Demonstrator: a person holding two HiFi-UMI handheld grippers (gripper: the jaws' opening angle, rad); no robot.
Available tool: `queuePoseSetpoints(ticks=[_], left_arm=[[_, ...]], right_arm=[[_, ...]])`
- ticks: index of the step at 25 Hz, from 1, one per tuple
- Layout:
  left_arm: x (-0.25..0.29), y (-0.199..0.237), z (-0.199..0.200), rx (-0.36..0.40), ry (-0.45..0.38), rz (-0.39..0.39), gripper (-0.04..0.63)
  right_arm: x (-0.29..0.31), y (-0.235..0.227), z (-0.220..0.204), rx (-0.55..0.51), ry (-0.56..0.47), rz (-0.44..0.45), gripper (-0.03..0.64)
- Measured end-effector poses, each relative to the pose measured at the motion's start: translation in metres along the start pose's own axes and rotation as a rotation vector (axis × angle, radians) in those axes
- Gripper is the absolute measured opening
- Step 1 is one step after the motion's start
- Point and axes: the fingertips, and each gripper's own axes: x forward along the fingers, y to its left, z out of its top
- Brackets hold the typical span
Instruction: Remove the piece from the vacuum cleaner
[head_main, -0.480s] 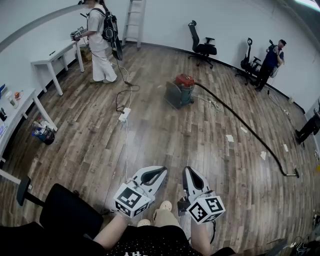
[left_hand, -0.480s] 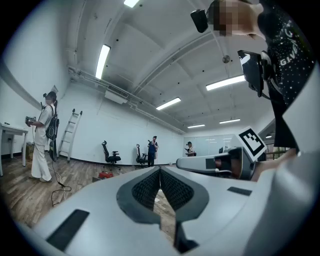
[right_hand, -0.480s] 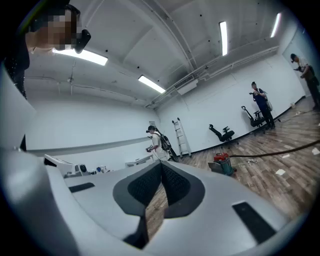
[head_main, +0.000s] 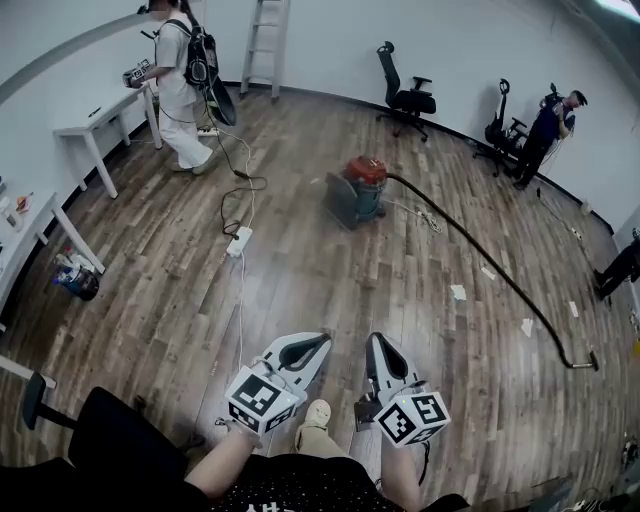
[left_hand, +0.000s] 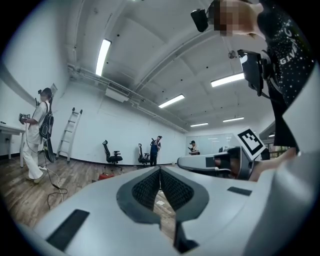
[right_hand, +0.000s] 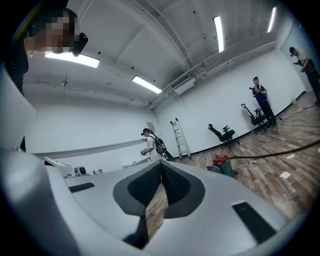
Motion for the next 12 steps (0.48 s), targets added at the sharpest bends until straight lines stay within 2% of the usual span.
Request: queuePoseSetpoints(ticks=[7, 12], left_arm=[[0.094, 0.037, 0.008, 0.006, -0.018, 0.039, 0.009], [0.136, 0.059, 0.009, -0.006, -0.031, 0.075, 0.009]], right_arm=[[0.055, -0.084, 0.034, -0.010, 0.005, 0.027, 0.012], [0.084, -0.126, 0.046, -0.010, 0.010, 0.047, 0.012]])
